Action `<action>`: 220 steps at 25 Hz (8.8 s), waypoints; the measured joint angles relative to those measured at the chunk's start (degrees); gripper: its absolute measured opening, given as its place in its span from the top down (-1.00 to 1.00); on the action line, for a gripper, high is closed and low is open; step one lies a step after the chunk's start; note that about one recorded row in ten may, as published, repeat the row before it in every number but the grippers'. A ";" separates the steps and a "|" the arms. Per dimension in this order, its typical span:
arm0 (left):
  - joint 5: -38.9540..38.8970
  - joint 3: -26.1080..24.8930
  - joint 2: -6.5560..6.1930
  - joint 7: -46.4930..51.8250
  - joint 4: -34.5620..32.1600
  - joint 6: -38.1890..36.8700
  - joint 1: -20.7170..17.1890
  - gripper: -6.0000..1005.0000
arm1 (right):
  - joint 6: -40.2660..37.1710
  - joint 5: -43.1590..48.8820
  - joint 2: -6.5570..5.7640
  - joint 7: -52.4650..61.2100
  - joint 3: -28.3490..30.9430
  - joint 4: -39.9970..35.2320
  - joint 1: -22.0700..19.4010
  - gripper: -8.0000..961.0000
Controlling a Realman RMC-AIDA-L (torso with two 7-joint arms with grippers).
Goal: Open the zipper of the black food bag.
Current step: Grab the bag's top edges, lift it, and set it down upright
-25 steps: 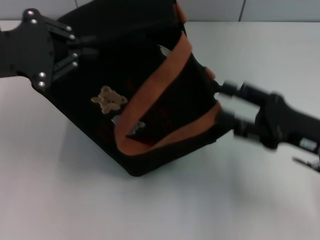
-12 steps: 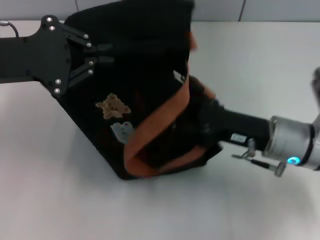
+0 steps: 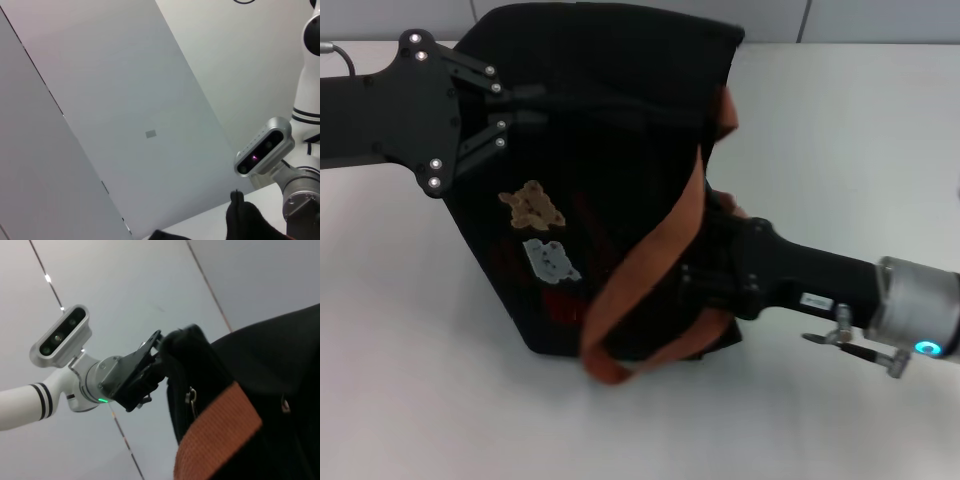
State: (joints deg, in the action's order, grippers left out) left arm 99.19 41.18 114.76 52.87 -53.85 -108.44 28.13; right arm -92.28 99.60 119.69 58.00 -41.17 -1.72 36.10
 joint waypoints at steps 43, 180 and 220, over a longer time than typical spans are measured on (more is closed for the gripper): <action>-2.73 -0.78 2.50 -6.11 4.72 -0.82 -4.16 0.84 | -3.31 -0.46 -0.43 25.22 13.66 -9.08 -1.05 0.29; -2.38 -3.24 3.45 -8.48 9.20 0.35 -2.47 0.84 | 3.44 -4.09 -0.09 19.37 6.22 -5.32 1.13 0.82; -2.44 -3.65 3.48 -8.13 11.42 0.37 -3.26 0.84 | -3.41 -4.54 0.14 -15.24 8.53 -5.72 -3.55 0.06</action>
State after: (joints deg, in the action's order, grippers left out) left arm 96.75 37.53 118.24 44.74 -42.43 -108.07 24.87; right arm -95.69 95.06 119.83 42.76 -32.64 -7.44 32.54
